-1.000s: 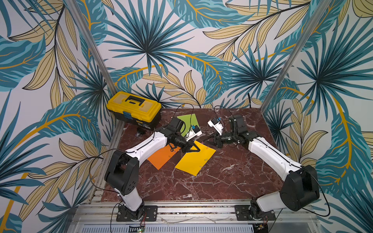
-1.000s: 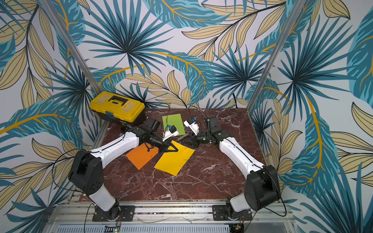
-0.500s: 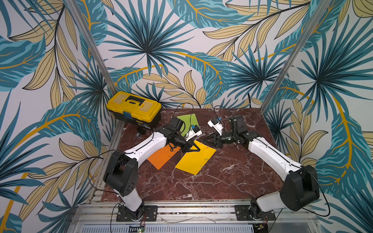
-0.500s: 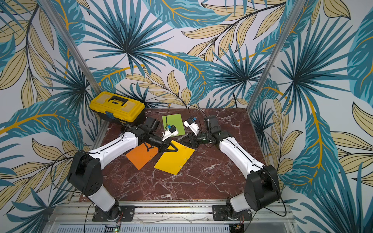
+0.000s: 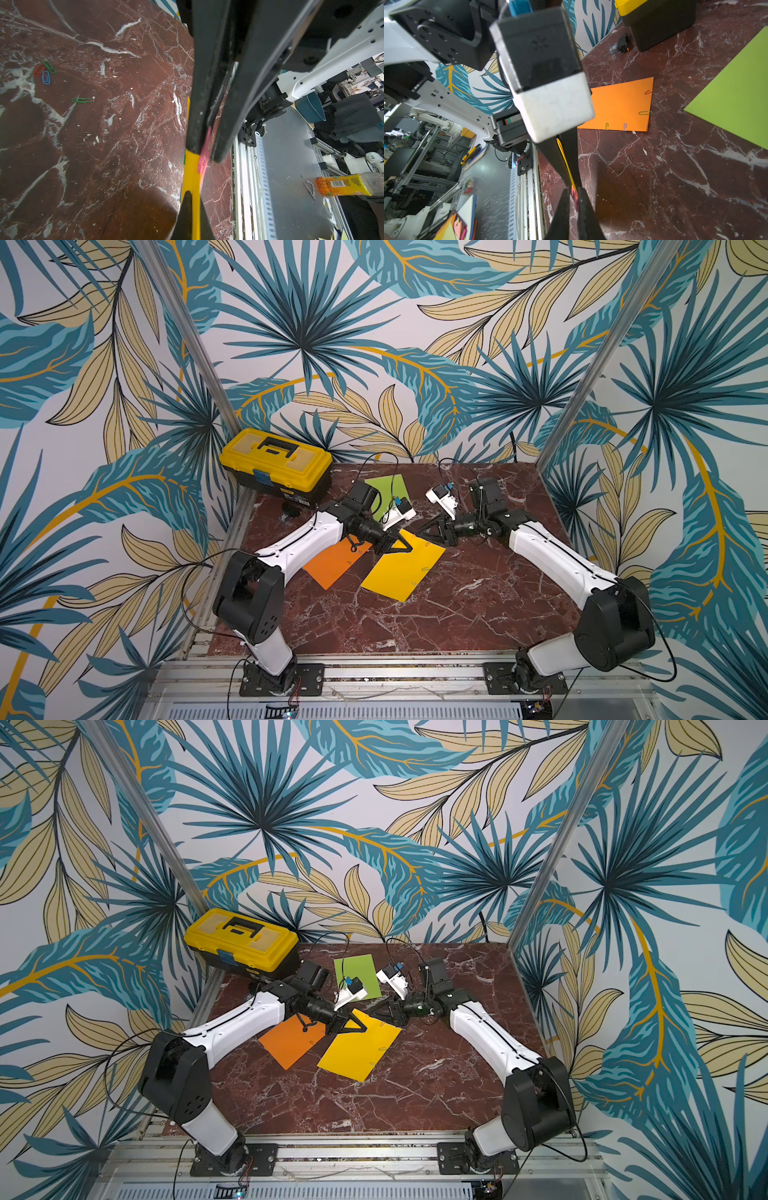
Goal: Unclip the paperclips from the documents
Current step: Remove the paper clip from the document.
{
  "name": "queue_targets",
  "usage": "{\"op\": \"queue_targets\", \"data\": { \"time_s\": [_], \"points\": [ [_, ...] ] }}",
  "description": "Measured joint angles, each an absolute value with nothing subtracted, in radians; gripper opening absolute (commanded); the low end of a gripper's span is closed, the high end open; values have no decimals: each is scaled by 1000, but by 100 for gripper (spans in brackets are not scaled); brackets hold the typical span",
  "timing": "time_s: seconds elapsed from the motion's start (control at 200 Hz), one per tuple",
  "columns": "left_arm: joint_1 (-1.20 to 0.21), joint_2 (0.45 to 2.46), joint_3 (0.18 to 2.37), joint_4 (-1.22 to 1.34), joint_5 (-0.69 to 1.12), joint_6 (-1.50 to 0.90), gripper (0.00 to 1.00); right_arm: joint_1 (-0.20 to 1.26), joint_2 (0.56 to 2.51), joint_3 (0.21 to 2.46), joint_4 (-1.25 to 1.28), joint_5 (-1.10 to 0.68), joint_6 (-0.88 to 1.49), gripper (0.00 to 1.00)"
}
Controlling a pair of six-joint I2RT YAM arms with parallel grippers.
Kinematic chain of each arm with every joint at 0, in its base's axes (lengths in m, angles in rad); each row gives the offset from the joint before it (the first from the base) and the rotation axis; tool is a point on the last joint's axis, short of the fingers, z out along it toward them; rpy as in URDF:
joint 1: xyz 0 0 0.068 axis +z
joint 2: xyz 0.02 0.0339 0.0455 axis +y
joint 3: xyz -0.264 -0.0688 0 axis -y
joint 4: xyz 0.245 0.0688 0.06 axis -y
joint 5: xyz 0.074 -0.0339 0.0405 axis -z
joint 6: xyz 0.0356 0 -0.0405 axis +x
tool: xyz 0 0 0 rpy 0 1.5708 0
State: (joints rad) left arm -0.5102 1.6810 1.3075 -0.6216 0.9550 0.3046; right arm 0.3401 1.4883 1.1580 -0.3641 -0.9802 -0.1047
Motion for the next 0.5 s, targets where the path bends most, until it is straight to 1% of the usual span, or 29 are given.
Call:
{"op": "queue_targets", "data": {
  "time_s": [0.08, 0.501],
  "points": [
    [-510, 1681, 1308, -622, 955, 305, 0, 340, 1488, 1158, -364, -981, -102, 0],
    [-510, 1681, 1308, -622, 955, 307, 0, 340, 1488, 1158, -364, -981, -102, 0]
  ]
}}
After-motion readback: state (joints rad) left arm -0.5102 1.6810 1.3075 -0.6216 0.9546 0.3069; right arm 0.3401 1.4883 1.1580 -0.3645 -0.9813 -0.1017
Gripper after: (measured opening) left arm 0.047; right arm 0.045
